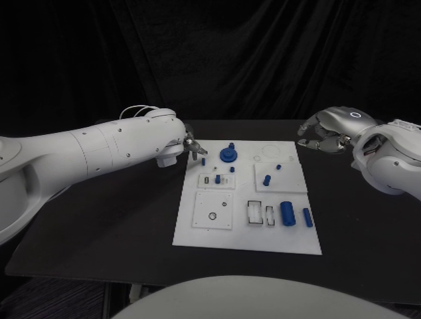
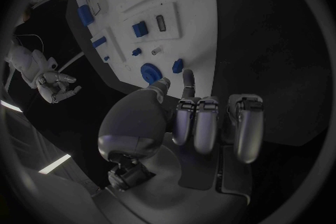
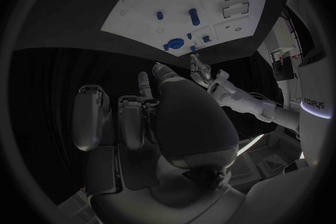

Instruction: Assemble the parts on the task board

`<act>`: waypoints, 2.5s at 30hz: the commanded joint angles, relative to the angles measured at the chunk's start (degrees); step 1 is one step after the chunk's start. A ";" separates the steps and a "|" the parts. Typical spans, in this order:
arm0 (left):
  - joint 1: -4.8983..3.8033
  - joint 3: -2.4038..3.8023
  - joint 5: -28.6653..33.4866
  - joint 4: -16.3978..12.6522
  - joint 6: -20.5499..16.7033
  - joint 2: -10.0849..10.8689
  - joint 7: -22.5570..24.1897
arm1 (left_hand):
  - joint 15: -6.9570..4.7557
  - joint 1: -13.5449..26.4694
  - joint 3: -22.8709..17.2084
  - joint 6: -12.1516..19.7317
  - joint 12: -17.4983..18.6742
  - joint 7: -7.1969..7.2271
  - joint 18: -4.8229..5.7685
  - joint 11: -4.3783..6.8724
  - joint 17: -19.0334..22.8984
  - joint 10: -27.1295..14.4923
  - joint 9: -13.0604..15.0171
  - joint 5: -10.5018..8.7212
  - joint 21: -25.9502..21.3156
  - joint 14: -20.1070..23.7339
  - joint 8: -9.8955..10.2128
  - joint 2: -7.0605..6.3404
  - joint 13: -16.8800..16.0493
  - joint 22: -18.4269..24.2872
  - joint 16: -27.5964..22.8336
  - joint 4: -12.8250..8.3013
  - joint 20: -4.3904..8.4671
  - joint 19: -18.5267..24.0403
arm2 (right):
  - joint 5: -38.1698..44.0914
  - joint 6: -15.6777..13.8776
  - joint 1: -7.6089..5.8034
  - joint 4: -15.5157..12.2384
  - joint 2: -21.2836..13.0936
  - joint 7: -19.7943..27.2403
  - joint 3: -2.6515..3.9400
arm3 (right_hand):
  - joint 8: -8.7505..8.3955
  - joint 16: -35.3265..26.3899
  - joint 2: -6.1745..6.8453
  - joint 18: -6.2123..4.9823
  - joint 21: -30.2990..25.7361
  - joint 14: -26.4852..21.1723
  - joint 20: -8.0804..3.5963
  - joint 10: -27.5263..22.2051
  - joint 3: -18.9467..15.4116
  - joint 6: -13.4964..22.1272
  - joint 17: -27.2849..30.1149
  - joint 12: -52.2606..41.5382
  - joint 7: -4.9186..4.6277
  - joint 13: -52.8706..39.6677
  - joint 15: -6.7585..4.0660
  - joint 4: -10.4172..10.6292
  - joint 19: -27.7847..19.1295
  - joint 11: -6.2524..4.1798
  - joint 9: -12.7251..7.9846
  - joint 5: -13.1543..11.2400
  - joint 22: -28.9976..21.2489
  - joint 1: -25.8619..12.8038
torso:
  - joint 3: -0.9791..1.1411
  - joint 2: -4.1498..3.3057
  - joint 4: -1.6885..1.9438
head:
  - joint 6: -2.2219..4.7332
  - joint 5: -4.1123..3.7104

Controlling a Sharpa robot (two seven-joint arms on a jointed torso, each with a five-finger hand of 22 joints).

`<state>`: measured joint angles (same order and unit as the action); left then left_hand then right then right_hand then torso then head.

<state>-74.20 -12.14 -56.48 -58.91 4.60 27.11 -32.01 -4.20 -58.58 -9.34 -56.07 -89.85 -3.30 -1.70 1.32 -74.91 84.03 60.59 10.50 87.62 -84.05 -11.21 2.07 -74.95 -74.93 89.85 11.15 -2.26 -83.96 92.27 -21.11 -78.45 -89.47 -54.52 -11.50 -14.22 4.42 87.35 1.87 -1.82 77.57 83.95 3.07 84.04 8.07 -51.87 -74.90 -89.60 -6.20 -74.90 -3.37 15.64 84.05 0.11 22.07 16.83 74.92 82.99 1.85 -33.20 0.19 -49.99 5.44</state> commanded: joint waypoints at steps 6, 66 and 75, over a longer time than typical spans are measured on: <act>0.31 0.05 0.15 0.41 0.97 -0.40 2.33 | 0.55 -0.74 0.49 0.66 -0.15 -0.23 0.57 -0.69 -15.09 5.97 -0.17 -0.22 -0.35 -5.95 0.71 0.12 -15.05 -11.88 0.15 0.08 -0.40 -3.25 | 0.21 0.36 0.11 -0.03 -0.11 -0.61 0.04 | -0.26 -0.21 0.16 -1.01 -0.23 5.29 0.13 5.01 0.21 -0.36 -12.92 0.37 0.17 -14.33 0.28 0.13 0.73 0.47 -0.06 0.37 11.32 0.13 | 0.01 0.02 0.00 | -0.01 -0.08; 2.28 0.06 0.16 3.52 2.32 -2.41 5.26 | 1.74 -5.04 -0.46 3.62 -0.15 -1.32 0.30 -1.83 -15.09 5.97 0.51 1.60 -1.10 -5.95 3.32 1.90 -15.05 -11.39 0.15 -2.46 -1.69 -2.43 | 0.21 1.43 0.10 -0.25 -0.36 -1.19 0.05 | -0.34 -0.29 0.26 -1.04 -0.38 5.27 0.14 4.74 0.26 -0.32 -12.86 0.60 0.17 -14.10 0.29 0.14 0.68 0.46 -0.15 0.40 11.28 0.12 | 0.02 0.02 -0.02 | -0.01 -0.93; 2.70 0.06 0.16 3.78 2.48 -2.57 5.19 | 1.75 -5.08 -0.48 3.81 -0.15 -1.42 0.31 -1.88 -15.09 5.97 0.53 1.44 -1.07 -5.95 3.45 1.80 -15.05 -11.44 0.15 -2.57 -1.70 -2.46 | 0.21 1.92 0.10 -0.47 -0.34 -1.37 0.05 | -0.33 0.30 0.40 -0.87 0.36 5.43 0.14 5.46 0.17 -0.40 -13.30 0.01 0.24 -14.69 0.26 0.27 0.99 0.42 -0.19 0.54 11.50 -0.12 | 0.02 0.01 -0.04 | -0.01 -1.10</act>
<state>-71.60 -12.12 -56.49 -55.17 6.69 24.70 -27.83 -2.96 -63.01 -9.75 -52.71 -89.85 -4.82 -1.70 -0.25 -74.90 83.96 61.05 11.91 86.66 -84.05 -7.98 3.96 -74.94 -74.91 89.85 9.00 -3.51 -83.97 92.26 -19.87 -78.45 -89.78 -54.80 -11.68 -14.21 4.42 87.38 1.87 -1.82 77.58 83.95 3.07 84.04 8.07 -52.07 -74.90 -89.25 -6.00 -74.91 -3.37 15.64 84.05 0.11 21.97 17.06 74.92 82.99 1.86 -33.18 0.17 -49.99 4.35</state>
